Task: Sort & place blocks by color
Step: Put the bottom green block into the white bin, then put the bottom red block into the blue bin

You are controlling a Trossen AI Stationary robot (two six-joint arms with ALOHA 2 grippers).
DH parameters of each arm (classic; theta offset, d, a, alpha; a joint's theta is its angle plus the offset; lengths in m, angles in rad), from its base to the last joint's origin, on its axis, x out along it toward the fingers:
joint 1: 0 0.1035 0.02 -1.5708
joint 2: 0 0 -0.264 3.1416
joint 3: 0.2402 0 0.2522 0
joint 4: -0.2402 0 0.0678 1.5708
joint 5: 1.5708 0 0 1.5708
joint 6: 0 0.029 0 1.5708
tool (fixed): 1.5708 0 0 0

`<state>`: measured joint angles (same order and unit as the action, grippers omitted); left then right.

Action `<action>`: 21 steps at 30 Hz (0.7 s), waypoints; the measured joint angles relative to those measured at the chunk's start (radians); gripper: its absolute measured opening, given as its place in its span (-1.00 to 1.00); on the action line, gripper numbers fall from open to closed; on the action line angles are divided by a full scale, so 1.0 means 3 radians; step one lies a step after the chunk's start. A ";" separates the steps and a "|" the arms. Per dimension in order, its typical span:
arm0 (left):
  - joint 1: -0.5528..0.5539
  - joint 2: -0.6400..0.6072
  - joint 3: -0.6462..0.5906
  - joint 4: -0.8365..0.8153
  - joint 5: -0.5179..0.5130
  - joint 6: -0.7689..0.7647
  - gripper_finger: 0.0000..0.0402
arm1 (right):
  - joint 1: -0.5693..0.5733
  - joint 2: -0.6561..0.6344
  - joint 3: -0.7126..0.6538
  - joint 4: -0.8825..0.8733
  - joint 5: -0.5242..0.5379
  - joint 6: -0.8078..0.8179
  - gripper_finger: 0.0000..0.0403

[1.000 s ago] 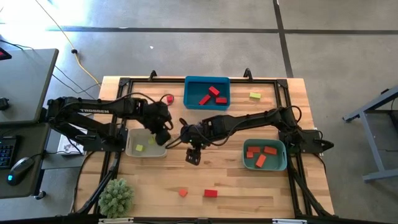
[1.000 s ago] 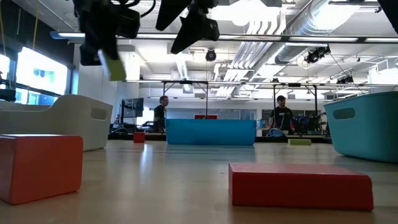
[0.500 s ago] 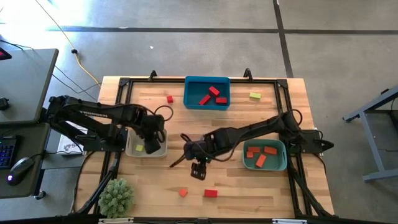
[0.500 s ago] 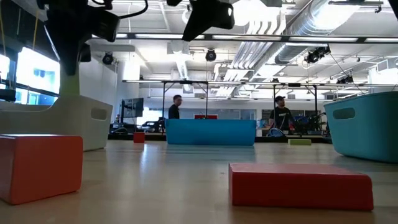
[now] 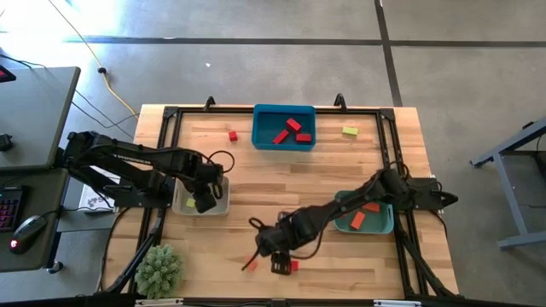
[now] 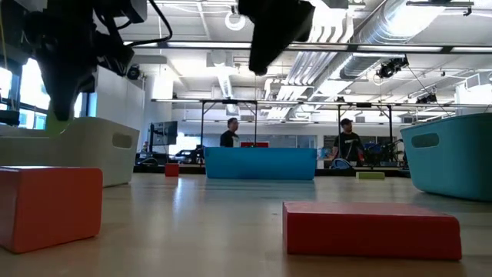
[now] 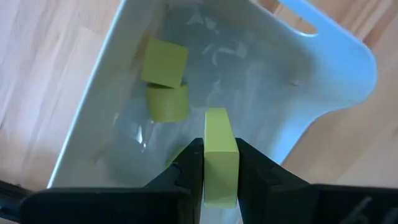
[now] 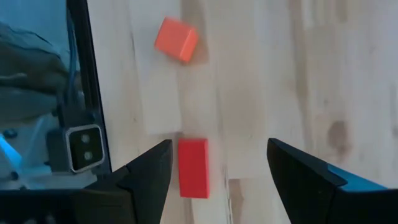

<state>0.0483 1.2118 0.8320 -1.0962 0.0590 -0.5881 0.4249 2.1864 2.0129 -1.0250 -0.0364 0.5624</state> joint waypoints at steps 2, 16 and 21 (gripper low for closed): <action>0.0000 0.0000 -0.0004 0.0000 -0.0059 -0.0007 -0.74 | 0.0050 0.0060 0.0000 -0.0009 0.0000 -0.0007 0.23; -0.0022 0.0000 -0.0004 0.0003 0.0028 -0.0072 -0.37 | 0.0308 0.0303 0.0000 -0.0044 -0.0005 -0.0007 0.23; -0.0020 0.0000 -0.0004 0.0003 0.0028 -0.0125 -0.26 | 0.0357 0.0442 0.0000 -0.0045 -0.0022 -0.0006 0.23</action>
<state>0.0422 1.2118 0.8307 -1.0954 0.0674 -0.6254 0.5321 2.3191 2.0129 -1.0386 -0.0429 0.5606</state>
